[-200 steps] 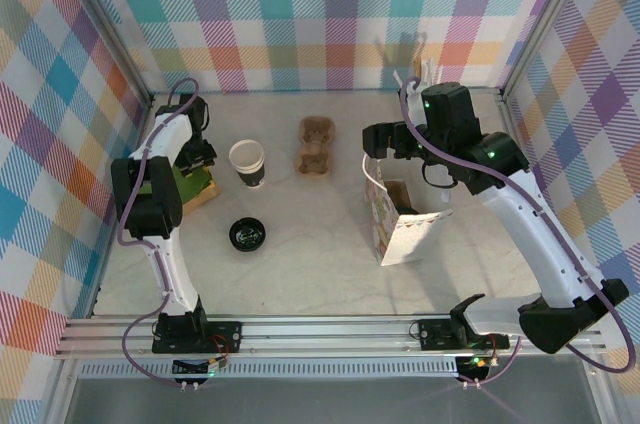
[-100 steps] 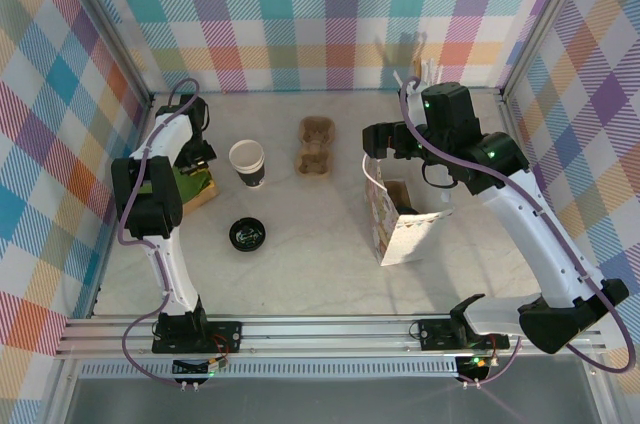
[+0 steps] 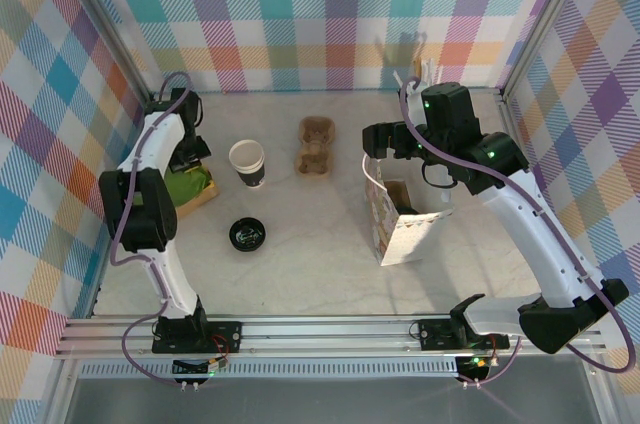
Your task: Pack the takeout coffee
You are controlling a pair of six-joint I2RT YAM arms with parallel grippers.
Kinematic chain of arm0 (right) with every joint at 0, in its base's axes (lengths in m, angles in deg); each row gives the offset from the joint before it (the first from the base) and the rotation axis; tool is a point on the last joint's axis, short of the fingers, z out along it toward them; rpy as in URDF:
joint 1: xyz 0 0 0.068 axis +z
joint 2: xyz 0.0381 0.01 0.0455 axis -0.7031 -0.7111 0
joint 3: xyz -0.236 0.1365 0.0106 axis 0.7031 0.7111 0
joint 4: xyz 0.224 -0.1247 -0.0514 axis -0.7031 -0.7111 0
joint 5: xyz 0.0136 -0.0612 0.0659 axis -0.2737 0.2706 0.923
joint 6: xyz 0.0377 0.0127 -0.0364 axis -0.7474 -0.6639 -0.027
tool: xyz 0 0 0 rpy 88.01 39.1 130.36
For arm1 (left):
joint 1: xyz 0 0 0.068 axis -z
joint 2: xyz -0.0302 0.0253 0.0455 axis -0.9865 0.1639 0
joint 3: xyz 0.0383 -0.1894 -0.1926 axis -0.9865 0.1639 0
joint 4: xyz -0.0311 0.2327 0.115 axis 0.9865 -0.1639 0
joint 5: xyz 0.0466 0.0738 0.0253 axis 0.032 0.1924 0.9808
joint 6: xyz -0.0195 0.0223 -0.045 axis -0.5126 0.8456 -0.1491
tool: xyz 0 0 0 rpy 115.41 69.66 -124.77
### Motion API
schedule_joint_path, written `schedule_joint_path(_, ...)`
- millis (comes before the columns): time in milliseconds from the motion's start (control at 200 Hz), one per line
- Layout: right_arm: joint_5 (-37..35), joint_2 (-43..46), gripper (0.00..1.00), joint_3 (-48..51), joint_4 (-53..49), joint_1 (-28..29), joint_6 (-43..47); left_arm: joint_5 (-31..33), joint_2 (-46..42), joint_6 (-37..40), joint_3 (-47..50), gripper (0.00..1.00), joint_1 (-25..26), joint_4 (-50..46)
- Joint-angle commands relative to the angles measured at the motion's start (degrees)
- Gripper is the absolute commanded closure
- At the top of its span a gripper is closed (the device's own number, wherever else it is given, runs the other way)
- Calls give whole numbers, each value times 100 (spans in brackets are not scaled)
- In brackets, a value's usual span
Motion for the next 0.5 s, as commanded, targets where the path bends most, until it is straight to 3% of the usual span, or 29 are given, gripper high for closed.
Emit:
schedule_joint_path(0, -12, 59, 1, 48, 156, 37, 110, -9, -372, 92, 111, 97, 8, -372)
schedule_joint_path(495, 14, 76, 1, 76, 169, 37, 95, -218, -989, 147, 588, 98, 367, -603)
